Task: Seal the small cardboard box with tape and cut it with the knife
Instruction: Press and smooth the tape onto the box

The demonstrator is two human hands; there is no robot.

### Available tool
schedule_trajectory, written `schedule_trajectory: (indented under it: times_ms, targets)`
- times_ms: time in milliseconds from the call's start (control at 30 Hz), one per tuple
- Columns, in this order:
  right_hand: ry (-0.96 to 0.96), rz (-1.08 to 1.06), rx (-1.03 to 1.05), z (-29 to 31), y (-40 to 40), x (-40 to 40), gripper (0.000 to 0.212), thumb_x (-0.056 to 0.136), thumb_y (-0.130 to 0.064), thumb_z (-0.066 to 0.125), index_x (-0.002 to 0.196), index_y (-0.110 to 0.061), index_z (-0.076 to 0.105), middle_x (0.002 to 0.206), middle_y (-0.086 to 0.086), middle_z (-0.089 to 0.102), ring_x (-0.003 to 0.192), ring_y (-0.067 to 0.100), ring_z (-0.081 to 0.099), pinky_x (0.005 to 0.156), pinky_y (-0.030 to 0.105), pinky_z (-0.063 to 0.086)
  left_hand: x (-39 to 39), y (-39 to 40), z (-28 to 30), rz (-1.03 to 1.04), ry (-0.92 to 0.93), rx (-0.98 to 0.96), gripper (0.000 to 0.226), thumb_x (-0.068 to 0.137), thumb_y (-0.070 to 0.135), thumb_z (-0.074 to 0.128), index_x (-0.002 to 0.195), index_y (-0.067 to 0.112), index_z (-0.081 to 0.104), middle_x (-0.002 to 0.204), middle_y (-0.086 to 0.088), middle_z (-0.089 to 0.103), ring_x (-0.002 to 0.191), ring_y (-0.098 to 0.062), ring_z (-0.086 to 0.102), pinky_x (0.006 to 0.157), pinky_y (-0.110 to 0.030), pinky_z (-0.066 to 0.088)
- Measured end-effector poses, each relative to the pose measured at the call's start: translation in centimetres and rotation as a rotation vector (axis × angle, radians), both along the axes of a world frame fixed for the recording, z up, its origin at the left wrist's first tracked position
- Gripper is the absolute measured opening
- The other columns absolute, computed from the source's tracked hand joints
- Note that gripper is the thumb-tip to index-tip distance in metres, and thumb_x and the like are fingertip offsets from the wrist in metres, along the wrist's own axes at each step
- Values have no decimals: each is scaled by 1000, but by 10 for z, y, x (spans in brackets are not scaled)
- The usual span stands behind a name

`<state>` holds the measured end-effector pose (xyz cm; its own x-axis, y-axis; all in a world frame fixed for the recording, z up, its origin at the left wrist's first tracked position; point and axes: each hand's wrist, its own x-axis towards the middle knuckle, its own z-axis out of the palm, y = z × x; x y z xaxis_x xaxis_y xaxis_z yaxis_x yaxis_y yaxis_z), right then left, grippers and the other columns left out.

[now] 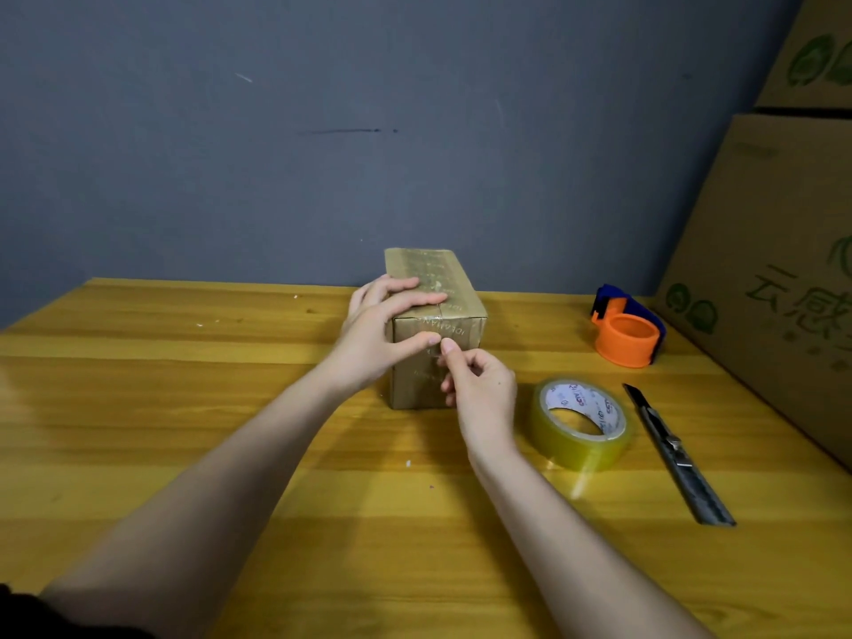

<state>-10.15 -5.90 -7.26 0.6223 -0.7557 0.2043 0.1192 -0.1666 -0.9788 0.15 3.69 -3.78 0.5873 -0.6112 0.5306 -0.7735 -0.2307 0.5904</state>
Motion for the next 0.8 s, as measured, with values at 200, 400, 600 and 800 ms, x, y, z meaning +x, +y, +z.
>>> schedule_trajectory:
  times_ms: [200, 400, 600, 800]
  targets:
    - [128, -71, -70, 1, 0, 0, 41, 85, -46, 60, 58, -16, 63, 44, -4, 58, 38, 6, 52, 57, 32, 50, 1, 4, 2, -10, -47, 61, 52, 77, 34, 73, 122, 48, 52, 140, 9, 41, 138, -22, 21, 111, -32, 15]
    - [260, 30, -74, -2, -4, -13, 38, 86, -34, 63, 56, -12, 61, 47, -4, 58, 43, 11, 50, 54, 28, 43, 0, 7, 6, -4, -83, 149, 63, 73, 39, 75, 123, 58, 42, 143, 10, 37, 138, -21, 21, 114, -48, 23]
    - [-101, -150, -291, 25, -11, -23, 24, 90, -32, 57, 71, -19, 49, 68, -6, 49, 65, 13, 45, 63, 33, 37, 0, 13, 13, -17, -95, 289, 69, 69, 51, 71, 128, 58, 37, 149, 11, 30, 143, -19, 14, 115, -49, 21]
    - [42, 135, -607, 36, -43, 3, 40, 90, -40, 56, 127, -28, 54, 132, -6, 47, 125, 9, 43, 108, 34, 35, -11, -6, 11, 68, 84, -28, 23, 81, 49, 62, 103, 44, 61, 119, 11, 46, 133, -15, 33, 102, -20, 17]
